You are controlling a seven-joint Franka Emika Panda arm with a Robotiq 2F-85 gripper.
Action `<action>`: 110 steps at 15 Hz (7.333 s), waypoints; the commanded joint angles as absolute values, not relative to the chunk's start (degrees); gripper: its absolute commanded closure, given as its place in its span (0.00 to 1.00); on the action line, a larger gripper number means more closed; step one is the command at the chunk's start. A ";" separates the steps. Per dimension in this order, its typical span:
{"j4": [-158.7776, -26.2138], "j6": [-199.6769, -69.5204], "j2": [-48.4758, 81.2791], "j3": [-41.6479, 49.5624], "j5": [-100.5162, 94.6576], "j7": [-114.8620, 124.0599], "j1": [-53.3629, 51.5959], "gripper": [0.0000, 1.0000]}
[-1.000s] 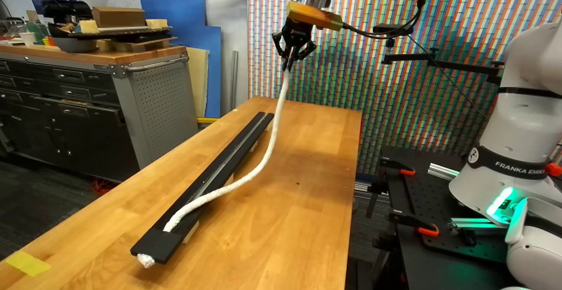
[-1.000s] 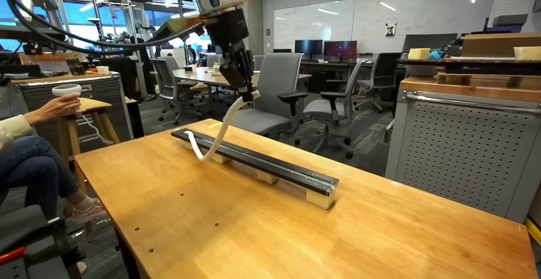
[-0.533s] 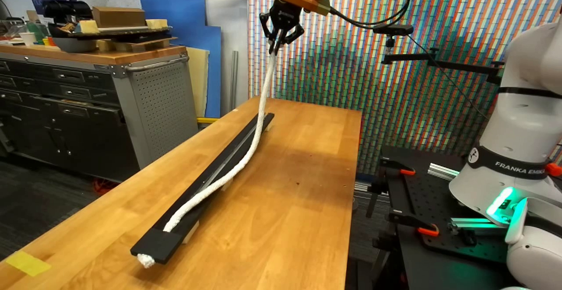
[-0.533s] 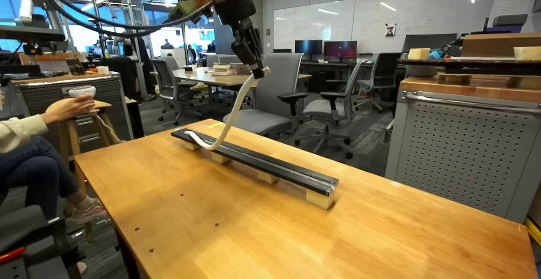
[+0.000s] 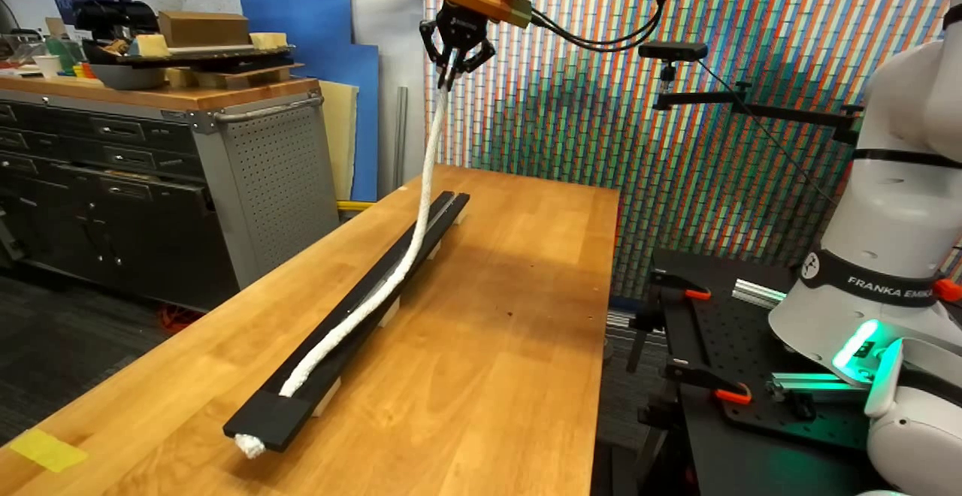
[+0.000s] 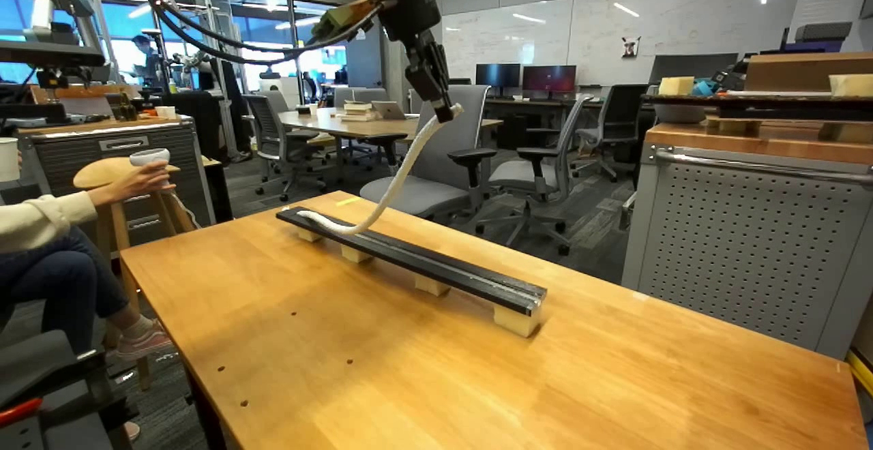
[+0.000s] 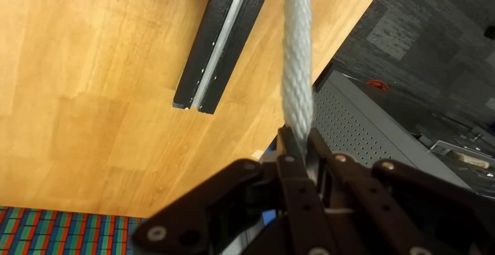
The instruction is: Fit the rope along the center of the black object
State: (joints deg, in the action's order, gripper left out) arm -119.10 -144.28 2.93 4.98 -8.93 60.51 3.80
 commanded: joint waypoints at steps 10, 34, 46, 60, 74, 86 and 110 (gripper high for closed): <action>-105.37 -143.22 15.41 9.64 -20.14 68.99 0.81 0.97; -101.92 -143.37 27.59 12.81 -17.01 66.76 0.73 0.97; -98.95 -143.10 32.98 14.01 -14.03 66.11 1.22 0.97; -95.60 -142.62 37.10 15.07 -10.99 65.63 1.86 0.97; -93.76 -140.47 40.73 15.56 -9.66 65.37 2.77 0.97; -90.83 -138.59 42.85 15.53 -8.47 64.98 2.90 0.64; -100.27 -133.77 24.20 10.28 -13.30 55.17 -7.83 0.00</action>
